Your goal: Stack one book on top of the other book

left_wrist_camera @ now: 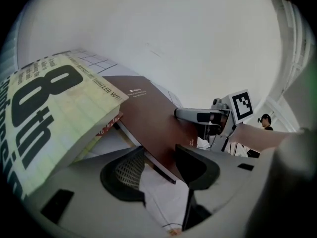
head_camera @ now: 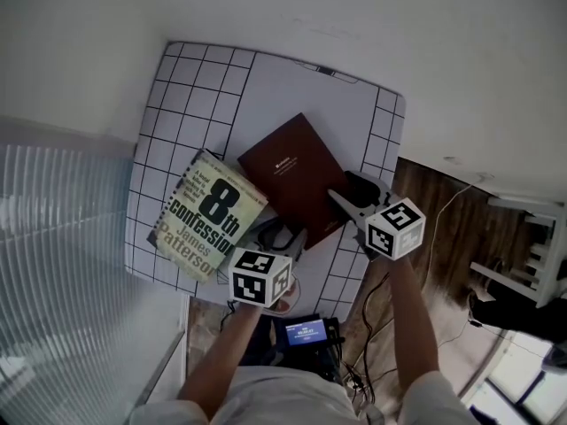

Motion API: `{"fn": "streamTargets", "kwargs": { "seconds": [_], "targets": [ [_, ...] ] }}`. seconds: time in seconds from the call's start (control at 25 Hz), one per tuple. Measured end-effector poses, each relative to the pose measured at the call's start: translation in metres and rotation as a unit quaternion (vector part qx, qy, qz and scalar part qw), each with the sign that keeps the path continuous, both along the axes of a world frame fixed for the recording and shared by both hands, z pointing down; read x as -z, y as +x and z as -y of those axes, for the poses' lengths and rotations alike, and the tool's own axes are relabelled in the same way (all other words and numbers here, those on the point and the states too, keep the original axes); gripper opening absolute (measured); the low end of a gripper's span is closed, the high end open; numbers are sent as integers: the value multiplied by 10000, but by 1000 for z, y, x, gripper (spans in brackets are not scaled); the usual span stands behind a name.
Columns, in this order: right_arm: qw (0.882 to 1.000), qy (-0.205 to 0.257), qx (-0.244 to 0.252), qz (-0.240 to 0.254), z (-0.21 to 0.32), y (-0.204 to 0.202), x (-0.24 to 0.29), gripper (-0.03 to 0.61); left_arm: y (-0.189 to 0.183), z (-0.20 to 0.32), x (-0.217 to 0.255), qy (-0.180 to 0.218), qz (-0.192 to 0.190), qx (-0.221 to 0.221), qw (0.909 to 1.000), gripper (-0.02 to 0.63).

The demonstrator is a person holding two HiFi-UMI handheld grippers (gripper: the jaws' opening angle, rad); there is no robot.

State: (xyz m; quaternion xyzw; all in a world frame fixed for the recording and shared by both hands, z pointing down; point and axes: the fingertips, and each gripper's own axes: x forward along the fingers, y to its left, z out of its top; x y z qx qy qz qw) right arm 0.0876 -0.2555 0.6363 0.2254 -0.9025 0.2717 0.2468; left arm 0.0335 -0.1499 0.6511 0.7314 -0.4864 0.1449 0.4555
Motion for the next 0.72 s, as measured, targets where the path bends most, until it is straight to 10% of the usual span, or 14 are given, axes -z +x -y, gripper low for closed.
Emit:
{"fn": "streamTargets", "kwargs": {
  "seconds": [0.72],
  "targets": [
    [9977,202,-640,108,-15,22,21,212,9,-9,9,149,96,-295,9994,192]
  ]
}}
